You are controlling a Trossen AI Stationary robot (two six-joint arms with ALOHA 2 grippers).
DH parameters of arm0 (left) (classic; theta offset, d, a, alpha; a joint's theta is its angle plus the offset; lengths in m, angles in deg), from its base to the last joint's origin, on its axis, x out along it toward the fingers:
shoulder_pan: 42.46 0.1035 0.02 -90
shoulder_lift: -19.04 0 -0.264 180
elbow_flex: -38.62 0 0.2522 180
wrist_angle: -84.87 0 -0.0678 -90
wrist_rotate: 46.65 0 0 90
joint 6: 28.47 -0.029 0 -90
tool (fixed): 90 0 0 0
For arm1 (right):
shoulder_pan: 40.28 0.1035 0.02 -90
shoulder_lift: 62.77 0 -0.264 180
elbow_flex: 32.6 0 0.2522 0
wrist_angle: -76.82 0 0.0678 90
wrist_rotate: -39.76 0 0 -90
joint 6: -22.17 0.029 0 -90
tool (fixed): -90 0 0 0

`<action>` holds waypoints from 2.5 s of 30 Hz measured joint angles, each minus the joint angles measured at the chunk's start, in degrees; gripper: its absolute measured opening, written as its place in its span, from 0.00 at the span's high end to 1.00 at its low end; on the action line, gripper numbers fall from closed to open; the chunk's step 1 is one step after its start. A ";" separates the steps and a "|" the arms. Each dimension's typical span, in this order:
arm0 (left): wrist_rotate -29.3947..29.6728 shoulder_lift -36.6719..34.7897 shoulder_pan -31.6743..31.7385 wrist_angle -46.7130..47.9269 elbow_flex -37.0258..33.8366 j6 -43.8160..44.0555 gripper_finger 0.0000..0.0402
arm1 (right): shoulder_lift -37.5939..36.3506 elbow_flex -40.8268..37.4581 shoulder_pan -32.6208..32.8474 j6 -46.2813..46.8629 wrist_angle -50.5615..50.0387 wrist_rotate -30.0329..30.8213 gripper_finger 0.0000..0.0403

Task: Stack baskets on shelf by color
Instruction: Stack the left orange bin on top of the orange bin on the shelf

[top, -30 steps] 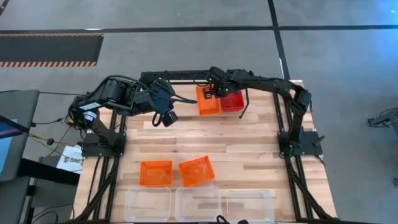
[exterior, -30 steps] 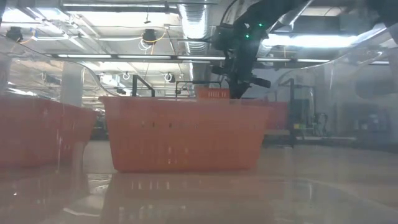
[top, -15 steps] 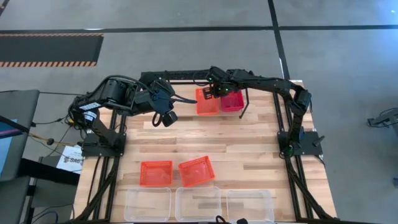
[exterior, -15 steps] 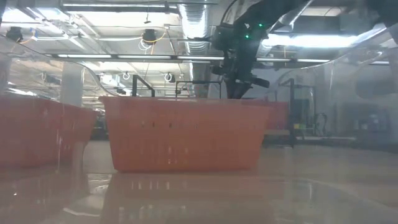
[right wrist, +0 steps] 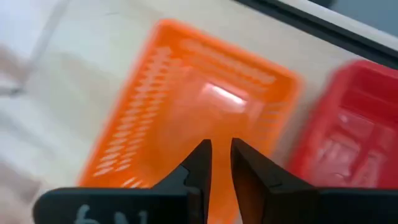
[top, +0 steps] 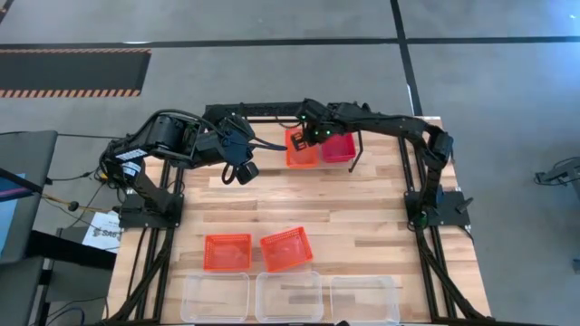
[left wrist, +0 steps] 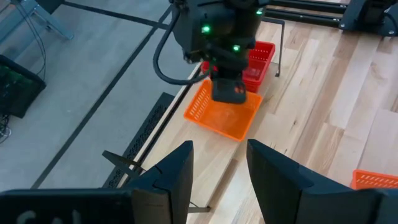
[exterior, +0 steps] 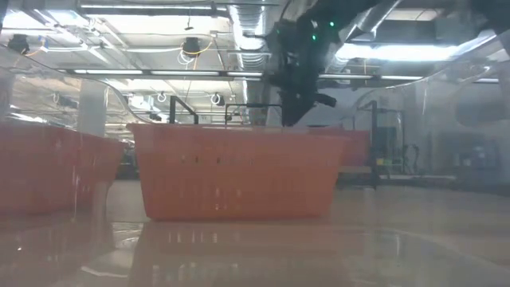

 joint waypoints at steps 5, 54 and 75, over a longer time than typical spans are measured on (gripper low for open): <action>-2.29 0.00 -0.04 0.01 0.00 -0.77 0.66 | -0.01 4.08 3.93 -5.88 -2.54 -0.82 0.86; -39.34 -20.14 -15.64 -40.84 -89.07 4.01 0.58 | -0.05 16.60 17.13 -12.70 -32.69 -2.57 0.86; -41.51 -7.18 -9.03 -41.76 -83.54 1.01 1.00 | -15.24 15.58 17.37 -3.37 -43.71 14.99 0.99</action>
